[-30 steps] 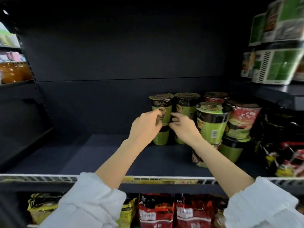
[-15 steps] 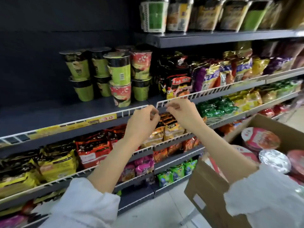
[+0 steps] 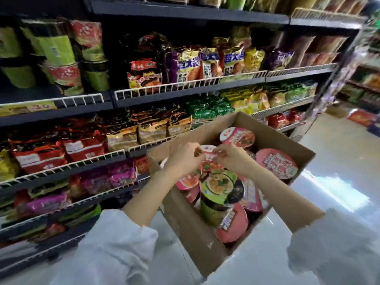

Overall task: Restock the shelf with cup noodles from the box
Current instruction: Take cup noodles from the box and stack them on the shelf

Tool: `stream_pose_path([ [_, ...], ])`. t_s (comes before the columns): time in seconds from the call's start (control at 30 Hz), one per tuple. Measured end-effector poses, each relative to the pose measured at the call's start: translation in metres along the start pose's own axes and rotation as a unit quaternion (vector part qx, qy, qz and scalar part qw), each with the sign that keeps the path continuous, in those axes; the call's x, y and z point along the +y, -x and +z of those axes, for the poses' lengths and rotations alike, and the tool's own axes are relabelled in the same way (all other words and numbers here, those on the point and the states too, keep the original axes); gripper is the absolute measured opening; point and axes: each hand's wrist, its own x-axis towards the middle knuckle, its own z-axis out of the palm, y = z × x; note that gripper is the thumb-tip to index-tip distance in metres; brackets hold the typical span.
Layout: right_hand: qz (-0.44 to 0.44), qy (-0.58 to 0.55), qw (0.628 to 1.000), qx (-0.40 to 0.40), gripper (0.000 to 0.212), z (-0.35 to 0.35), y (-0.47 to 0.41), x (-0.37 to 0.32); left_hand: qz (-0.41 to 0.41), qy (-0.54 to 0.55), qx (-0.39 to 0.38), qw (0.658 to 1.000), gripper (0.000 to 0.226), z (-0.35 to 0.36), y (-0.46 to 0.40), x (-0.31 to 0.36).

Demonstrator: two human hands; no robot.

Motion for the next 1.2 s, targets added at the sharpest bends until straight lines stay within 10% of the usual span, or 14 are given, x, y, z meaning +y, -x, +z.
stream_pose_path([
  [0.3, 0.018, -0.143, 0.986, -0.087, 0.038, 0.007, 0.029, 0.044, -0.086, 0.104, -0.259, 0.957, 0.113, 0.025, 0.056, 0.015],
  [0.8, 0.047, -0.432, 0.901, -0.008, 0.020, -0.014, -0.004, 0.074, -0.052, 0.108, 0.064, 0.991, 0.126, 0.061, 0.014, 0.040],
  [1.0, 0.019, -0.073, 0.997, -0.016, 0.036, -0.017, -0.069, 0.111, -0.153, 0.088, 0.136, 0.975, 0.120, 0.070, -0.032, 0.038],
  [1.2, 0.058, 0.133, 0.985, -0.093, 0.108, 0.000, -0.104, 0.145, -0.192, 0.085, 0.159, 0.965, 0.117, 0.080, -0.060, 0.043],
])
